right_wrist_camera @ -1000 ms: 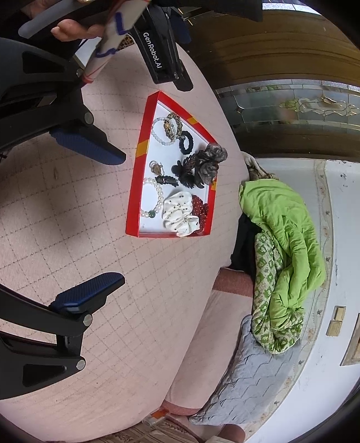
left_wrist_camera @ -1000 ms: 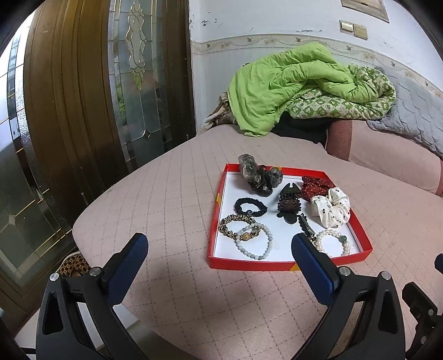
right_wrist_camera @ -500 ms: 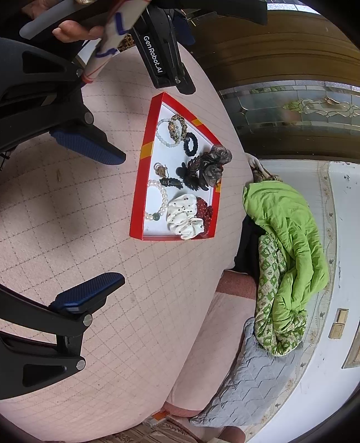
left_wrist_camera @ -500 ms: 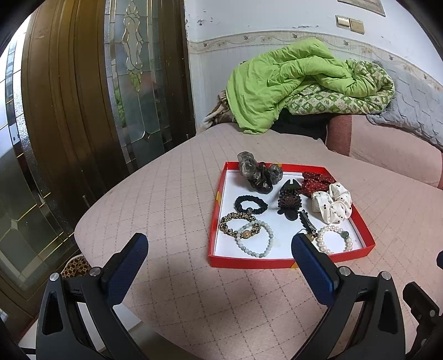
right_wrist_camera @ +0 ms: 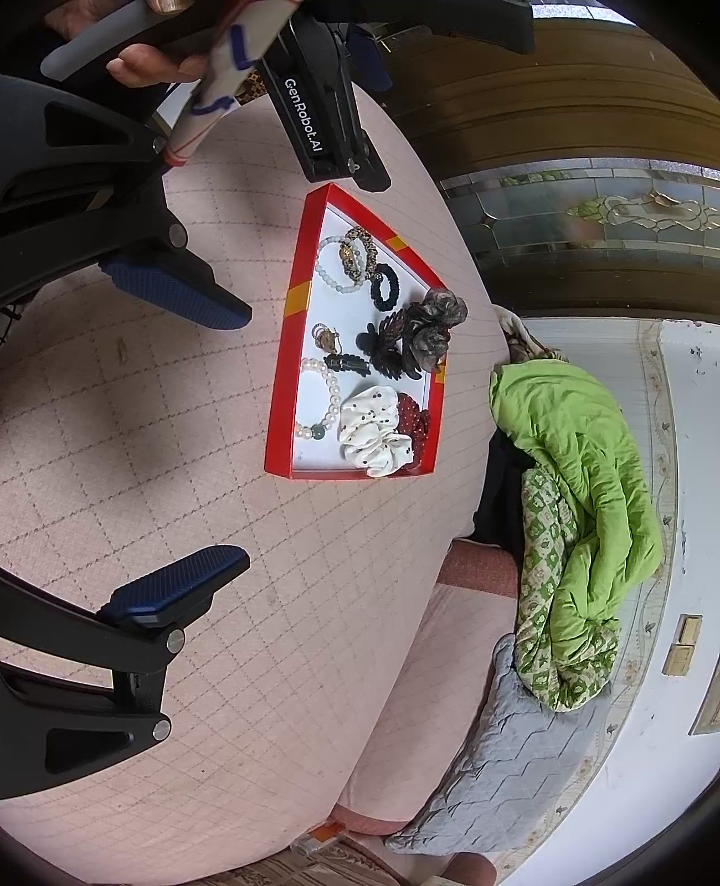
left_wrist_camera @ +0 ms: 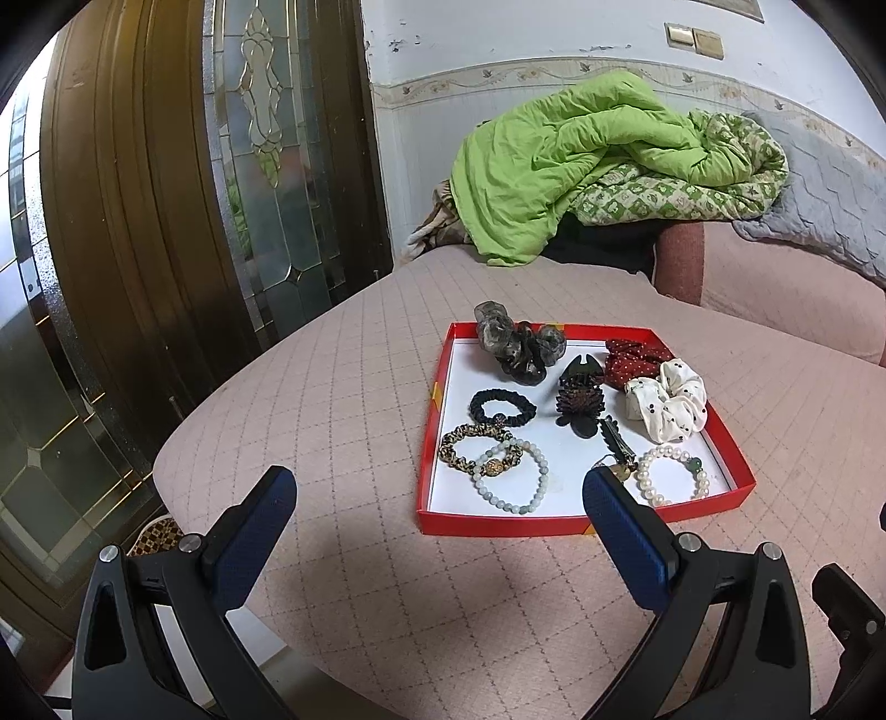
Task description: Organize jewelry
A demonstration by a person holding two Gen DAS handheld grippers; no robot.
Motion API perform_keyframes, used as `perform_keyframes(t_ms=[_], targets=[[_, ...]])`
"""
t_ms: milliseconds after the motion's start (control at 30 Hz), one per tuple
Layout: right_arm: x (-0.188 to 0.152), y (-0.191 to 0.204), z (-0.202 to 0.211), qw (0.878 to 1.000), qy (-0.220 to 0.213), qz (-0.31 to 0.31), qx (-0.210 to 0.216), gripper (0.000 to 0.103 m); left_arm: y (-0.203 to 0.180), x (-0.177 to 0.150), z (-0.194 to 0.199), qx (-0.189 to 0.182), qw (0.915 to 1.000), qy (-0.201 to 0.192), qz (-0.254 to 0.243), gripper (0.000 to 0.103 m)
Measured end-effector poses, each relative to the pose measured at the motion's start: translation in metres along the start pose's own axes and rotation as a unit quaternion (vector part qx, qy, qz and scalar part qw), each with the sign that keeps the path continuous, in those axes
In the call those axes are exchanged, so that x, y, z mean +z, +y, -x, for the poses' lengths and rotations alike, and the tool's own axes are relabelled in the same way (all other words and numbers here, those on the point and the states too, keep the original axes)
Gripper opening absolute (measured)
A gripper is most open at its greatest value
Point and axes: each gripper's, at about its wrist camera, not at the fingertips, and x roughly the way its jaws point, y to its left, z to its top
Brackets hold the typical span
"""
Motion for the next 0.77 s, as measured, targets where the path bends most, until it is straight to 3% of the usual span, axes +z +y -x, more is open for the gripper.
perform_keyframes(t_ms=[567, 667, 767], targets=[[-0.006, -0.025, 0.012, 1.0, -0.007, -0.03, 0.002, 0.084, -0.01, 0.002, -0.004, 0.011, 0.9999, 0.002, -0.012, 0.103], [-0.012, -0.041, 0.017, 0.999, -0.008, -0.046, 0.001, 0.084, -0.024, 0.001, 0.006, 0.022, 0.999, -0.017, -0.034, 0.103], [-0.019, -0.068, 0.019, 0.997, -0.005, -0.071, -0.011, 0.085, -0.053, 0.001, 0.021, 0.002, 0.9973, -0.03, -0.067, 0.103]])
